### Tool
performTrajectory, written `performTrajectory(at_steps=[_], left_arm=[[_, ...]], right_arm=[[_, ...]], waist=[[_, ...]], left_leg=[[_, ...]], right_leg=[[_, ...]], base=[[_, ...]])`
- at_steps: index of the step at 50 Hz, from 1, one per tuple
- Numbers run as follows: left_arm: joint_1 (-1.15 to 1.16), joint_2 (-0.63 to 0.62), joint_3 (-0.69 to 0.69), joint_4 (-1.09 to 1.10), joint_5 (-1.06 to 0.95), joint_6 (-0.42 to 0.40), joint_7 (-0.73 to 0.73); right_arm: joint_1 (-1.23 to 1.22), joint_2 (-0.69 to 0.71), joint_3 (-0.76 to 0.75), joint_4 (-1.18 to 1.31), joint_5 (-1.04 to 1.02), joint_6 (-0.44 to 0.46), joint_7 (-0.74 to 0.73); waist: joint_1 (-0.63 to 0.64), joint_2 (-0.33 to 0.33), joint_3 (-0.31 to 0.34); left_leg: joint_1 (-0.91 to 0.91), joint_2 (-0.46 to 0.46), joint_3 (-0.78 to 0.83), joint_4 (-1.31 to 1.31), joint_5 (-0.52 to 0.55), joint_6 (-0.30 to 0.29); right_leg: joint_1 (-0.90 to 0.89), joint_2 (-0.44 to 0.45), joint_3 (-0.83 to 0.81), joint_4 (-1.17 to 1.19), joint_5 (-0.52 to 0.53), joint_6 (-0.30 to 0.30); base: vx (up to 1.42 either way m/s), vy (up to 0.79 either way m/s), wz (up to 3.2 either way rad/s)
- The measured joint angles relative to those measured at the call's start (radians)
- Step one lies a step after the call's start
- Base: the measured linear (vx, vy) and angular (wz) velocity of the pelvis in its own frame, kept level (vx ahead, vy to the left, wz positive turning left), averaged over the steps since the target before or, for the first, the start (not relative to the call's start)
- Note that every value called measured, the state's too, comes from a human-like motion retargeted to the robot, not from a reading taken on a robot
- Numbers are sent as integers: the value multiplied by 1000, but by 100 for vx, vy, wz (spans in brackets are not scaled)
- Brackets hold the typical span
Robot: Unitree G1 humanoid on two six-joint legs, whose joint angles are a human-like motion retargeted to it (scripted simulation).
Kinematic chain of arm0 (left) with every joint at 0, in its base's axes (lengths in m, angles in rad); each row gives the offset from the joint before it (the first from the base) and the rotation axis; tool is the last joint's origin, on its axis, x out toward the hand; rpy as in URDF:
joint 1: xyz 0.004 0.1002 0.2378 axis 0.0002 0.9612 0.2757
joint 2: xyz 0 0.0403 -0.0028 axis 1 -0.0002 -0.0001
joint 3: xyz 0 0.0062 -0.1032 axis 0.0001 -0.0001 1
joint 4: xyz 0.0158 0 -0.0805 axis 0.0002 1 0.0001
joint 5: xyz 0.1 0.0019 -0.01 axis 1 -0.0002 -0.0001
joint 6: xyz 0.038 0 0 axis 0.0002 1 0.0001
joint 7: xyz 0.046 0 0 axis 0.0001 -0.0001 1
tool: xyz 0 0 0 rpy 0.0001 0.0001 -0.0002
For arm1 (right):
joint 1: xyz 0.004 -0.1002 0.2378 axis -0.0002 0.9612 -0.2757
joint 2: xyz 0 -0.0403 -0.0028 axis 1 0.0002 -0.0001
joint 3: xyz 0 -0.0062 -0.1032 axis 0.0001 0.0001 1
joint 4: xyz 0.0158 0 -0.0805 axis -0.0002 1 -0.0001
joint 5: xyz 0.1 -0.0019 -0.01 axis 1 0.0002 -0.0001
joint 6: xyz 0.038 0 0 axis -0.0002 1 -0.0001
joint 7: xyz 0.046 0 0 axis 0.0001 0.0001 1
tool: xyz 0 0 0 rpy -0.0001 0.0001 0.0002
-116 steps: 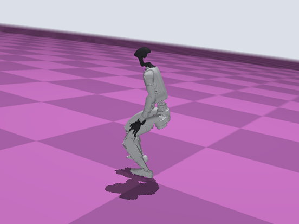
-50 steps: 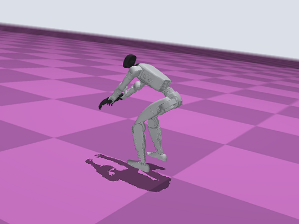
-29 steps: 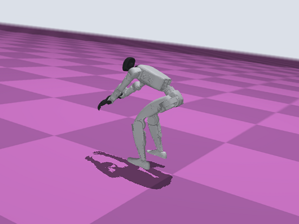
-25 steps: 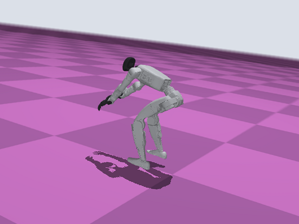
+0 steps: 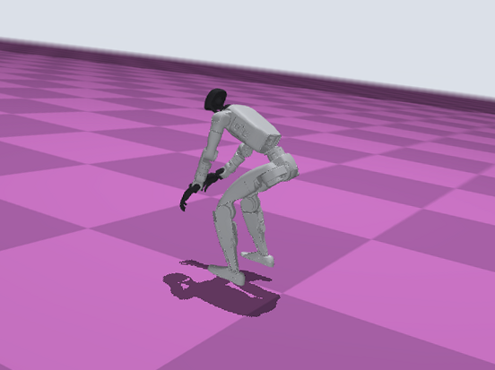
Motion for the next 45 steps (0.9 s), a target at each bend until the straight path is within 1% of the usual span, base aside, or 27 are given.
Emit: performTrajectory(at_steps=[5, 10, 15, 19, 28, 30, 32, 33, 35, 37, 40, 42, 45], left_arm=[[344, -40, 82, -49, 53, -1, -68], [624, -105, 154, -44, 84, 1, -138], [821, -163, 214, -19, 86, 3, -188], [935, -193, 249, -8, 79, 1, -216], [1082, -204, 303, -29, 47, -15, -272], [1098, -197, 315, -39, 39, -21, -279], [1111, -195, 330, -48, 34, -27, -279], [1114, -187, 337, -57, 28, -30, -282], [1123, -184, 354, -66, 20, -36, -277], [1121, -173, 370, -76, 9, -41, -275], [1129, -174, 396, -81, -4, -49, -263], [1118, -168, 410, -77, -16, -52, -258], [1125, -174, 428, -68, -25, -55, -246]], right_arm=[[319, 18, -101, -161, -28, 1, 44], [595, 52, -170, -247, -52, 4, 112], [807, 104, -213, -258, -66, 1, 160], [932, 148, -239, -232, -65, 0, 181], [1103, 220, -296, -144, -32, 7, 220], [1127, 228, -313, -127, -21, 10, 230], [1150, 234, -327, -110, -14, 11, 234], [1156, 236, -339, -100, -9, 12, 240], [1176, 240, -356, -83, -1, 14, 241], [1184, 242, -381, -63, 10, 14, 245], [1208, 246, -405, -40, 22, 16, 240], [1207, 247, -429, -19, 33, 15, 241], [1227, 253, -447, 0, 45, 15, 235]], waist=[[-13, -15, -48], [-20, -33, -96], [-21, -51, -157], [-17, -63, -215], [12, -84, -354], [22, -90, -381], [31, -94, -415], [37, -97, -420], [46, -102, -449], [56, -109, -456], [66, -116, -495], [75, -122, -486], [81, -129, -506]], left_leg=[[77, 10, 9, -38, -13, 16], [163, 17, 12, -81, -18, 23], [264, 18, 12, -142, -14, 25], [360, 15, 8, -205, -4, 27], [596, -6, -1, -363, 33, 24], [653, -12, -5, -399, 41, 21], [670, -18, -11, -388, 36, 20], [721, -21, -12, -435, 48, 18], [736, -26, -17, -418, 41, 16], [819, -31, -20, -488, 58, 12], [825, -38, -27, -446, 40, 8], [920, -39, -28, -536, 65, 4], [920, -45, -32, -488, 46, -2]], right_leg=[[66, 12, 8, -33, -5, -10], [148, 23, 9, -76, 0, -20], [252, 28, 5, -140, 15, -25], [352, 29, -3, -206, 32, -27], [596, 13, -26, -350, 55, -36], [653, 7, -32, -379, 54, -38], [677, 3, -33, -372, 43, -40], [725, 0, -40, -408, 47, -43], [747, -6, -43, -396, 32, -46], [828, -11, -55, -450, 33, -49], [845, -20, -60, -418, 5, -53], [935, -23, -75, -489, 15, -55], [945, -31, -80, -449, -11, -55]], base=[[5, -2, -12], [6, 0, -12], [5, 2, -8], [6, 3, 0], [8, 1, 14], [10, -1, 22], [10, -2, 22], [12, -3, 24], [11, -4, 23], [12, -4, 23], [9, -4, 20], [12, -4, 18], [4, -2, 11]])
